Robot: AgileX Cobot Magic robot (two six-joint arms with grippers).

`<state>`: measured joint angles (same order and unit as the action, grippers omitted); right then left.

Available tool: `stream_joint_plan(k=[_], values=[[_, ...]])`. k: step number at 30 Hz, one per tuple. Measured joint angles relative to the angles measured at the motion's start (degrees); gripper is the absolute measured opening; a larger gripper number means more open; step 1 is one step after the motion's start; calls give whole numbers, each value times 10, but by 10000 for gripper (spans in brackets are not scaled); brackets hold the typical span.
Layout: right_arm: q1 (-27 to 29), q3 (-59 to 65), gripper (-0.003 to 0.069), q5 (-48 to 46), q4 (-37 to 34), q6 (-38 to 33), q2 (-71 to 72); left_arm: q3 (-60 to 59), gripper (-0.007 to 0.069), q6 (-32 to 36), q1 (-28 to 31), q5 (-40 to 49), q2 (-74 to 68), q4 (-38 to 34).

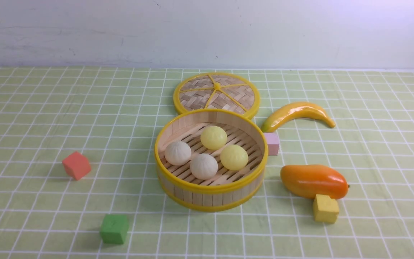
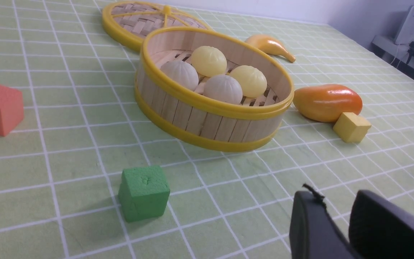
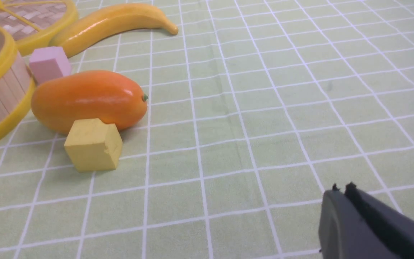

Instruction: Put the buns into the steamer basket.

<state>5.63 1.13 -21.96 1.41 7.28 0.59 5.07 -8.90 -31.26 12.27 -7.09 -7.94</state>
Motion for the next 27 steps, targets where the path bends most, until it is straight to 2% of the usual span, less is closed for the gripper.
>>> stream_joint_plan(k=[22, 27], values=[[0, 0, 29, 0, 0, 0, 0, 0, 195, 0, 0, 0, 0, 0], [0, 0, 34, -1, 0, 0, 0, -4, 188, 16, 16, -40, 2, 19]])
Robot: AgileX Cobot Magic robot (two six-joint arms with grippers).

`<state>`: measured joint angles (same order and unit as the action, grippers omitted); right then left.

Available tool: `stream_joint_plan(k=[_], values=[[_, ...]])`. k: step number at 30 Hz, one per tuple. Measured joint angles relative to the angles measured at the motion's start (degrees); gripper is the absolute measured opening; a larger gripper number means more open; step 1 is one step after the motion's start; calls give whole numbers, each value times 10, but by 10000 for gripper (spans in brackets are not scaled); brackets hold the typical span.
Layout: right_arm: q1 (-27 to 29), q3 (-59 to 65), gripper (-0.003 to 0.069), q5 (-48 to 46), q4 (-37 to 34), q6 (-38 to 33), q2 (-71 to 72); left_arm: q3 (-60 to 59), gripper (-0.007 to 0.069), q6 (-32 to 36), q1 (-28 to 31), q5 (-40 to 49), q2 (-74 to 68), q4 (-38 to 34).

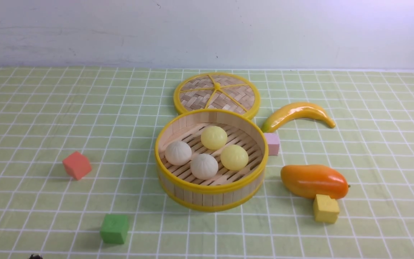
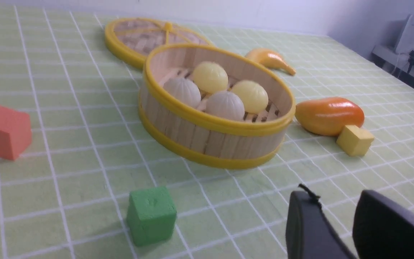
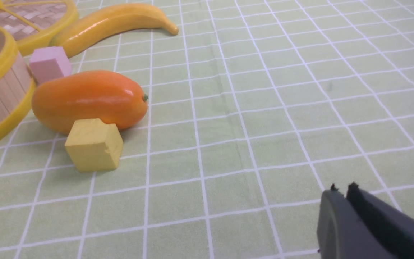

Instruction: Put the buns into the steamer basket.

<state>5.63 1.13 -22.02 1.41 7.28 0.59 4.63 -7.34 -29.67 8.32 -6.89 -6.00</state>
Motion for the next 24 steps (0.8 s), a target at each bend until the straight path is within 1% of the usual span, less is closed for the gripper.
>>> stream_joint_plan(k=[1, 2, 3, 4, 5, 6, 7, 9, 11, 13, 15, 16, 17, 24], values=[[0, 0, 34, 0, 0, 0, 0, -1, 188, 0, 3, -3, 0, 0], [0, 0, 36, 0, 0, 0, 0, -4, 161, 11, 34, -23, 0, 2], [0, 0, 38, 0, 0, 0, 0, -7, 113, 19, 74, -40, 0, 1], [0, 0, 39, 0, 0, 0, 0, -9, 89, 21, 86, -44, 0, -1], [0, 0, 41, 0, 0, 0, 0, -15, 35, 23, 130, -48, 0, -5], [0, 0, 41, 0, 0, 0, 0, -15, 27, 24, 136, -48, 0, -6], [0, 0, 43, 0, 0, 0, 0, -29, -13, 26, 182, -48, 6, -13], [0, 0, 46, 0, 0, 0, 0, -51, -13, 26, 229, -45, 23, -25], [0, 0, 48, 0, 0, 0, 0, -60, -13, 26, 258, -16, 50, -35], [0, 0, 49, 0, 0, 0, 0, -60, -13, 26, 277, 37, 69, -38], [0, 0, 50, 0, 0, 0, 1, -61, -13, 27, 281, 79, 73, -39], [0, 0, 50, 0, 0, 0, 1, -63, -13, 28, 283, 114, 75, -39], [0, 0, 50, 0, 0, 0, 1, -64, -13, 28, 283, 127, 75, -40], [0, 0, 57, 0, 0, 0, 1, -64, -13, 17, 283, 131, 75, -43]])
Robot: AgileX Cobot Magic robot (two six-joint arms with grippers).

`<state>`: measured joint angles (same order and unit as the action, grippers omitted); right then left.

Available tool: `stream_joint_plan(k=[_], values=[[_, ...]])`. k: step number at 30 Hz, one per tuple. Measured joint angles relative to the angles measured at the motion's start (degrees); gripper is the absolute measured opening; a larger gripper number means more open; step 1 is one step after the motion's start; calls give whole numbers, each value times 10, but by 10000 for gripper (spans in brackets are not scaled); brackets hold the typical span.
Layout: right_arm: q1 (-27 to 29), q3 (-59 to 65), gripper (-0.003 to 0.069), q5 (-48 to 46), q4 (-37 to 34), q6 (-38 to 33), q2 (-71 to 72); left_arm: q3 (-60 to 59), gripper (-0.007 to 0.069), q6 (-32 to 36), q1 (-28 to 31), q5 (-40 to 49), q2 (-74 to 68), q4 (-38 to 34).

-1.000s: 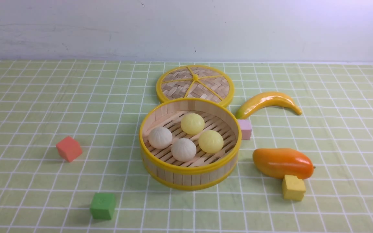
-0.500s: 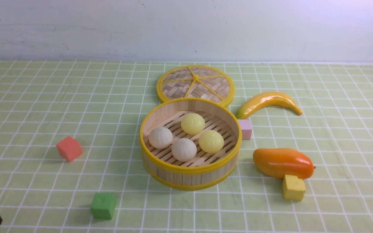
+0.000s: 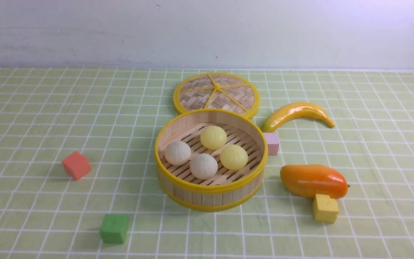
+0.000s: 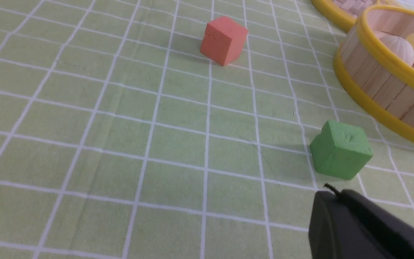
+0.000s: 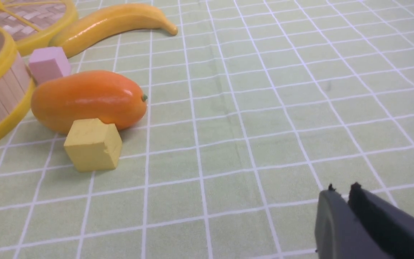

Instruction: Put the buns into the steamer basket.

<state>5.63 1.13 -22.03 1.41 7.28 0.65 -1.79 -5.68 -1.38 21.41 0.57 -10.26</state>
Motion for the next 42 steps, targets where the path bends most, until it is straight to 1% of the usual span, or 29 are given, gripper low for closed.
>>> stream_joint_plan(k=[28, 42], values=[[0, 0, 97, 0, 0, 0, 0, 0, -13, -2, -2, -1, 0, 0], [0, 0, 106, 0, 0, 0, 0, 0, -6, -2, -2, -1, 0, 0]])
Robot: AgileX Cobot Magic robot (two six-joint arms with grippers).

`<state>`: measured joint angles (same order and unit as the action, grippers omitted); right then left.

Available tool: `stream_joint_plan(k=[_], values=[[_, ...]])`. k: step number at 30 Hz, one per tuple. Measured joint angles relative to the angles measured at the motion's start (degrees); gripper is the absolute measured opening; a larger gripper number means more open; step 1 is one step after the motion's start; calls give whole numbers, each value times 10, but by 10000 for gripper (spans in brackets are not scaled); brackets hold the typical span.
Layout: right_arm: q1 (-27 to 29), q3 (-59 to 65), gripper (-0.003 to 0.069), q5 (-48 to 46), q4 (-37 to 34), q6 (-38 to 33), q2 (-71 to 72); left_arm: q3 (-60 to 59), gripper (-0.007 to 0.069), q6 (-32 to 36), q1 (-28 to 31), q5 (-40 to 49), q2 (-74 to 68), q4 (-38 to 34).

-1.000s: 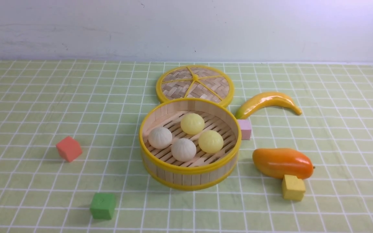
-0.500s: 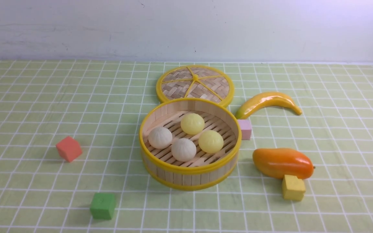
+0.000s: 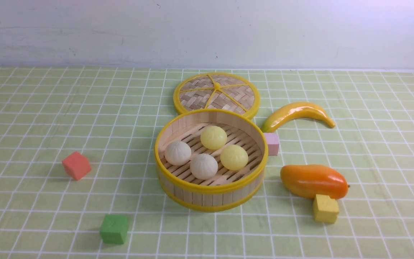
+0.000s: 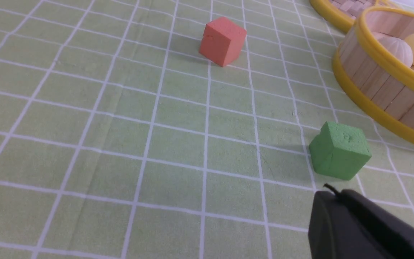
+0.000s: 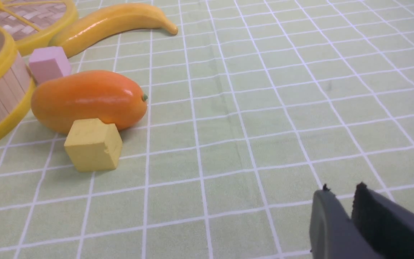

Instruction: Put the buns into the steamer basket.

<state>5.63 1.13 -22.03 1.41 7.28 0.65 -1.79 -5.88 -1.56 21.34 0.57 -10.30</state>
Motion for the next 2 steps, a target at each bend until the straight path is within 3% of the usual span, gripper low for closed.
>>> stream_joint_plan(k=[2], values=[[0, 0, 107, 0, 0, 0, 0, 0, -5, 0, 0, 0, 0, 0]])
